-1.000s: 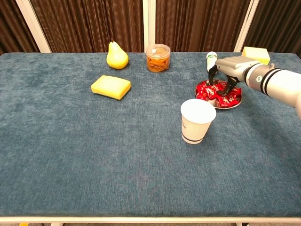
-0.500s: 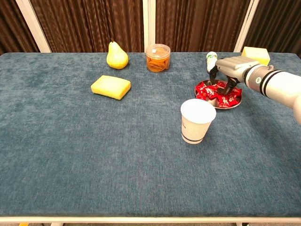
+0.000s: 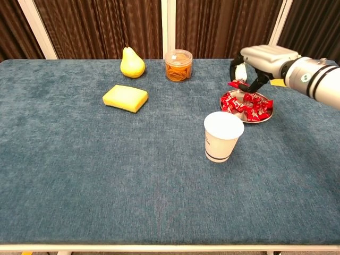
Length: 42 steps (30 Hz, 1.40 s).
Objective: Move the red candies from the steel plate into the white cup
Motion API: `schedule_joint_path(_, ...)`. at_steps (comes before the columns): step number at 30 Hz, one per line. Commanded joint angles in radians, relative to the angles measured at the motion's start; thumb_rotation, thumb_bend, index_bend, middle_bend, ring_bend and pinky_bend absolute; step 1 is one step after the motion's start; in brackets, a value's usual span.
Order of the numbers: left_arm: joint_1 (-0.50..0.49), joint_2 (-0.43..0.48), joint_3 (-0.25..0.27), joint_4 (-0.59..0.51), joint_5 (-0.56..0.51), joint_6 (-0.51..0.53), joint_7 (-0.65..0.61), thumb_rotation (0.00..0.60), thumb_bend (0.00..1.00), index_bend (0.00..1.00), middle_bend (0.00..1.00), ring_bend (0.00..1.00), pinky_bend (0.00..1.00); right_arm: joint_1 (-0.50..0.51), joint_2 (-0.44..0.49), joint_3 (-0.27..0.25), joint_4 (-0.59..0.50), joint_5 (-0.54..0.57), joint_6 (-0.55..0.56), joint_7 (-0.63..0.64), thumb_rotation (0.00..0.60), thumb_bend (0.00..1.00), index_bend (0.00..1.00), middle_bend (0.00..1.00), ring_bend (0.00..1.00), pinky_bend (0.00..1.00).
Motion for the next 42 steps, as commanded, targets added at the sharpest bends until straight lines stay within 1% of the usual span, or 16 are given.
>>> schedule_joint_path(1, -0.002, 0.002, -0.001, -0.004, 0.002, 0.001, 0.004, 0.6, 0.09, 0.31, 0.24, 0.21, 0.22, -0.064, 0.188, -0.056, -0.295, -0.129, 0.125, 0.069, 0.6, 0.4, 0.57, 0.26, 0.0, 0.06)
schedule_joint_path(3, -0.003, 0.004, -0.001, -0.008, 0.004, 0.001, 0.008, 0.6, 0.09, 0.31, 0.24, 0.21, 0.22, -0.079, 0.233, -0.084, -0.376, -0.18, 0.154, 0.089, 0.6, 0.4, 0.57, 0.26, 0.0, 0.06)
schedule_joint_path(6, -0.004, 0.007, -0.001, -0.016, 0.008, 0.004, 0.014, 0.6, 0.09, 0.31, 0.24, 0.21, 0.22, -0.093, 0.268, -0.127, -0.447, -0.249, 0.186, 0.107, 0.6, 0.4, 0.57, 0.26, 0.0, 0.06)
schedule_joint_path(10, -0.005, 0.01, -0.001, -0.025, 0.012, 0.007, 0.021, 0.6, 0.09, 0.31, 0.24, 0.21, 0.22, -0.098, 0.274, -0.166, -0.485, -0.307, 0.2, 0.106, 0.6, 0.4, 0.56, 0.26, 0.0, 0.06)
schedule_joint_path(17, -0.002, 0.012, 0.001, -0.033, 0.014, 0.014, 0.026, 0.6, 0.09, 0.31, 0.24, 0.21, 0.22, -0.087, 0.239, -0.182, -0.469, -0.317, 0.171, 0.076, 0.6, 0.4, 0.51, 0.24, 0.0, 0.05)
schedule_joint_path(20, 0.002, 0.011, 0.002, -0.032, 0.011, 0.015, 0.021, 0.6, 0.09, 0.31, 0.24, 0.21, 0.22, -0.091, 0.237, -0.186, -0.471, -0.314, 0.17, 0.053, 0.6, 0.4, 0.45, 0.22, 0.0, 0.03)
schedule_joint_path(23, 0.003, 0.009, 0.003, -0.027, 0.011, 0.016, 0.017, 0.6, 0.09, 0.31, 0.24, 0.21, 0.22, -0.095, 0.247, -0.192, -0.486, -0.305, 0.16, 0.035, 0.6, 0.37, 0.36, 0.2, 0.0, 0.02)
schedule_joint_path(26, 0.001, 0.007, 0.003, -0.024, 0.013, 0.015, 0.015, 0.6, 0.09, 0.31, 0.24, 0.21, 0.22, -0.105, 0.255, -0.195, -0.502, -0.299, 0.165, 0.019, 0.6, 0.35, 0.33, 0.2, 0.0, 0.01)
schedule_joint_path(29, 0.0, 0.005, 0.002, -0.022, 0.017, 0.017, 0.014, 0.6, 0.09, 0.31, 0.24, 0.21, 0.22, -0.113, 0.263, -0.19, -0.515, -0.291, 0.175, 0.015, 0.6, 0.33, 0.31, 0.2, 0.0, 0.01)
schedule_joint_path(32, 0.001, 0.005, 0.002, -0.022, 0.021, 0.02, 0.012, 0.6, 0.09, 0.31, 0.24, 0.21, 0.22, -0.127, 0.27, -0.156, -0.509, -0.26, 0.21, 0.036, 0.6, 0.33, 0.31, 0.2, 0.0, 0.01)
schedule_joint_path(34, 0.002, 0.005, 0.003, -0.02, 0.022, 0.022, 0.01, 0.6, 0.09, 0.31, 0.24, 0.21, 0.22, -0.134, 0.273, -0.122, -0.489, -0.214, 0.22, 0.059, 0.6, 0.33, 0.31, 0.21, 0.0, 0.01)
schedule_joint_path(36, 0.003, 0.005, 0.004, -0.02, 0.021, 0.021, 0.008, 0.6, 0.09, 0.31, 0.24, 0.21, 0.22, -0.127, 0.273, -0.093, -0.455, -0.161, 0.192, 0.067, 0.6, 0.33, 0.32, 0.21, 0.0, 0.01)
schedule_joint_path(38, 0.002, 0.004, 0.003, -0.019, 0.021, 0.021, 0.008, 0.6, 0.09, 0.31, 0.24, 0.21, 0.22, -0.113, 0.267, -0.075, -0.417, -0.117, 0.149, 0.053, 0.6, 0.33, 0.33, 0.22, 0.0, 0.01)
schedule_joint_path(42, 0.003, 0.003, 0.004, -0.021, 0.024, 0.024, 0.01, 0.6, 0.09, 0.31, 0.24, 0.21, 0.22, -0.066, 0.221, -0.062, -0.31, -0.057, 0.048, -0.001, 0.6, 0.33, 0.34, 0.22, 0.0, 0.01)
